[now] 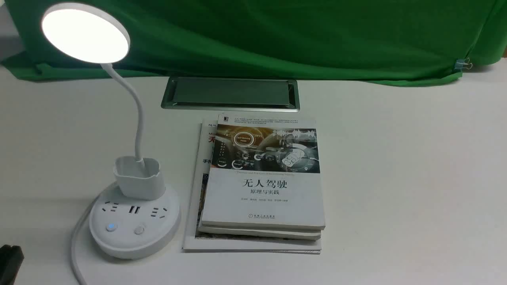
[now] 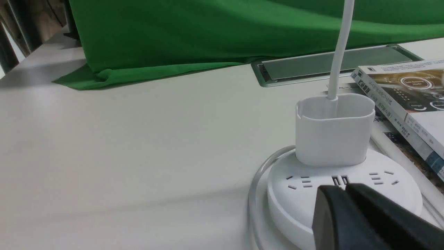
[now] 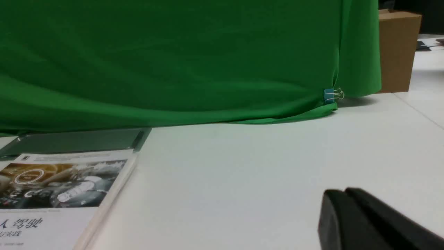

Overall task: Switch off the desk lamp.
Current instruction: Use the left arm to press the button switch on the lamp holder

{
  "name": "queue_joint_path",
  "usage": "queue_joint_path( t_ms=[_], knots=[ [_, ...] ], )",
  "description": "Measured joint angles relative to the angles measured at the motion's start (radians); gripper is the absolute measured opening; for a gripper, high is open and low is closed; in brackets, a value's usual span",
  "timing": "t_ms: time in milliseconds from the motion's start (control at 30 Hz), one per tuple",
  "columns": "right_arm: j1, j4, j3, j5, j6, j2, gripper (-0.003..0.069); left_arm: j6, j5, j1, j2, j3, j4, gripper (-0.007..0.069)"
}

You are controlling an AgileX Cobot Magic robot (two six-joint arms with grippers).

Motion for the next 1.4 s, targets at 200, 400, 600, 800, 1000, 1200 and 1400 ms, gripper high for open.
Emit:
queue_joint_path(
  t_ms=[200, 400, 600, 800, 1000, 1200, 1400],
  knots=[
    [0.000, 0.000, 0.000, 0.000, 0.000, 0.000, 0.0035, 0.000, 0.000, 0.000, 0.000, 0.000, 0.000, 0.0019],
    [0.000, 0.000, 0.000, 0.000, 0.000, 0.000, 0.0035, 0.000, 0.000, 0.000, 0.000, 0.000, 0.000, 0.0019],
    [0.000, 0.000, 0.000, 0.000, 0.000, 0.000, 0.0035, 0.016, -0.013, 0.000, 0.000, 0.000, -0.005, 0.0019],
    [0.000, 0.000, 0.000, 0.000, 0.000, 0.000, 0.0035, -0.008, -0.237, 0.000, 0.000, 0.000, -0.087, 0.0019],
    [0.000, 0.000, 0.000, 0.000, 0.000, 0.000, 0.0035, -0.161, -0.526, 0.000, 0.000, 0.000, -0.187, 0.0019],
    [0.000, 0.000, 0.000, 0.000, 0.000, 0.000, 0.0035, -0.184, -0.676, 0.000, 0.014, -0.081, -0.095, 0.0019],
    [0.000, 0.000, 0.000, 0.000, 0.000, 0.000, 0.0035, -0.221, -0.376, 0.000, 0.208, -0.501, -0.017, 0.0019]
  ],
)
